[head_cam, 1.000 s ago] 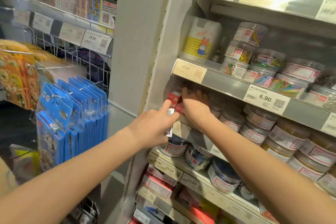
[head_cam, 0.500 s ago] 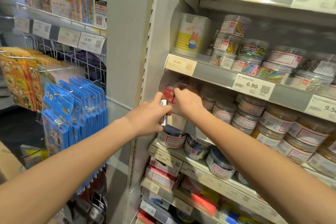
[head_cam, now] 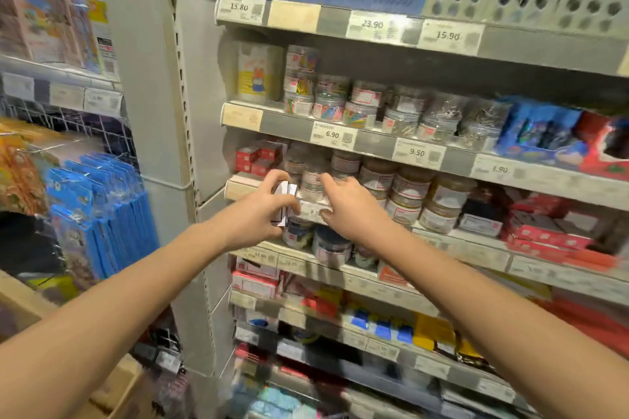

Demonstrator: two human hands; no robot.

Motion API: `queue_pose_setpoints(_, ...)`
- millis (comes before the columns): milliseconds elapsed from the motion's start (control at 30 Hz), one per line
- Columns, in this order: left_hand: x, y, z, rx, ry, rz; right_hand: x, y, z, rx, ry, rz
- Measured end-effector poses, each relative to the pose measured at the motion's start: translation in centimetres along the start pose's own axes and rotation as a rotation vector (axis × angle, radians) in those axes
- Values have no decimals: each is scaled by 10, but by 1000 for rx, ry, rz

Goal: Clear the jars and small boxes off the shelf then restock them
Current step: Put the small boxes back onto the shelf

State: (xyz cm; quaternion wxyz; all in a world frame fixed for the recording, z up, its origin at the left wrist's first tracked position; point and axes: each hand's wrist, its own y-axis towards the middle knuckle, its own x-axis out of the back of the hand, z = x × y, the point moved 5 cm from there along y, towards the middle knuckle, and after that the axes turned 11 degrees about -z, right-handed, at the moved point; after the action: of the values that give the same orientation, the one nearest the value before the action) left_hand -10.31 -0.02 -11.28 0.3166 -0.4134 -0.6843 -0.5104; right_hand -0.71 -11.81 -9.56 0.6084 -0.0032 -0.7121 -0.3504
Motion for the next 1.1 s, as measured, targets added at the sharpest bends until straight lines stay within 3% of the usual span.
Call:
queue_pose_setpoints(233,-28,21,-100,-135,25,99,55,-81,-74,-205,10,-5)
queue_pose_setpoints(467,-65,63,-186,-429,133,132,84,-137,-152,-457,20,-23)
queue_pose_setpoints(800,-136,136,-252,-731,271,130,88,-186,-236,-703,11,-78)
queue_pose_setpoints(1100,-173,170,-282,-825,364,97,80,-219,-279,-792,66,-78)
